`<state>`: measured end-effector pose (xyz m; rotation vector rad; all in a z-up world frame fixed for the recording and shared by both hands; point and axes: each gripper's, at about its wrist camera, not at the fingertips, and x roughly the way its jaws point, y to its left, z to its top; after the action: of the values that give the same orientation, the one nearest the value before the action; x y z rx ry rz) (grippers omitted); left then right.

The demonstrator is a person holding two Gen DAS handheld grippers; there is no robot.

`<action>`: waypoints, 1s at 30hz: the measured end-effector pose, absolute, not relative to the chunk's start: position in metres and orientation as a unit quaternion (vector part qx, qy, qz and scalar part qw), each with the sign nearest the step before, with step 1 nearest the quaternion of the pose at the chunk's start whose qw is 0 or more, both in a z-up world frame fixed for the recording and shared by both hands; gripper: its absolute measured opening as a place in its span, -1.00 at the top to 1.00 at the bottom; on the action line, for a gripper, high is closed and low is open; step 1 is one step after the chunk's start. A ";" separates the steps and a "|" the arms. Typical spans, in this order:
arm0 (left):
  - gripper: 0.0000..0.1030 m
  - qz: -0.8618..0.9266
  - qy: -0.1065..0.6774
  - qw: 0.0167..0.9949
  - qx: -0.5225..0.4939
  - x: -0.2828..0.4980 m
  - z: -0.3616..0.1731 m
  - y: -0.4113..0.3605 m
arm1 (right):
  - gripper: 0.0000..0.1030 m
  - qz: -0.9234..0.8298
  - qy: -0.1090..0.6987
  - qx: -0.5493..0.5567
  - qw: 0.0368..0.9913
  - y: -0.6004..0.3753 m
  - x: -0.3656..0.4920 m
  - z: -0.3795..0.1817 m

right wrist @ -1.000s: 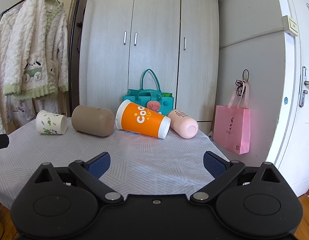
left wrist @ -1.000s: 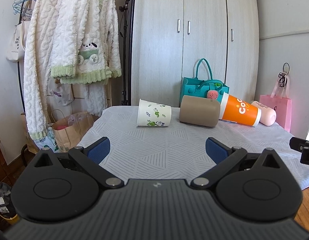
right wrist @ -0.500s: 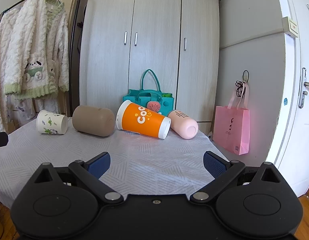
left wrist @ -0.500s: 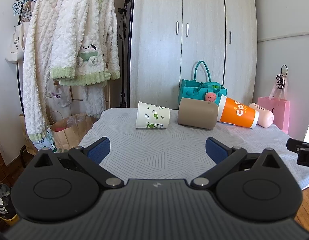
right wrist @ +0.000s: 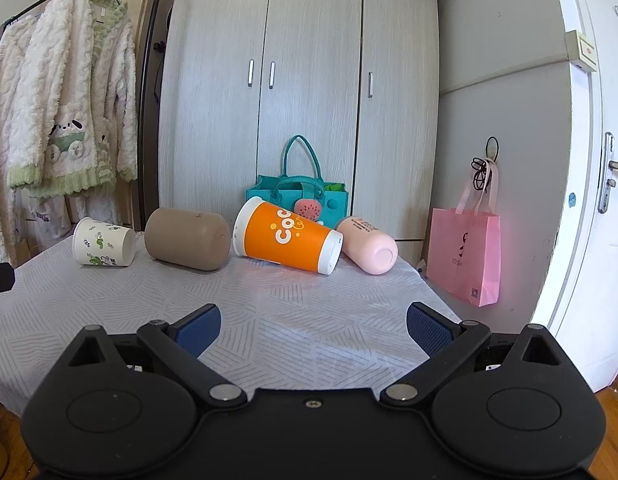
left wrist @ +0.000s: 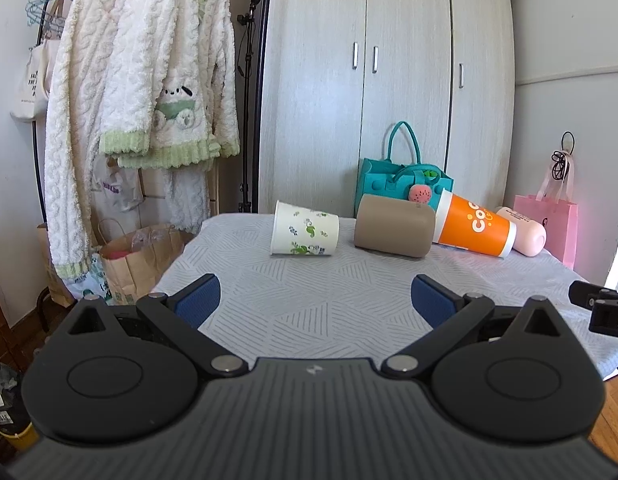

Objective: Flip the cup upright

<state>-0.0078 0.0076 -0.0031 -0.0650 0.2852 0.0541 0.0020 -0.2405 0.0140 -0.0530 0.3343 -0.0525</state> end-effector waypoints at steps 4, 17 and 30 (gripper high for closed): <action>-1.00 0.027 0.153 0.987 -0.038 -0.006 -0.005 0.008 | -0.96 -0.023 0.172 -0.027 0.985 -0.238 0.003 0.012; -1.00 0.052 0.175 0.983 -0.031 -0.006 0.002 0.010 | -0.96 -0.023 0.187 -0.033 0.981 -0.238 0.006 0.011; -1.00 0.019 0.228 0.967 -0.110 0.015 0.030 0.041 | -0.96 0.095 0.185 -0.095 0.973 -0.242 0.017 0.056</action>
<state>0.0148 0.0411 0.0303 -0.2218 0.4604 0.0378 0.0169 -0.2424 0.0561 -0.1915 0.3741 0.1921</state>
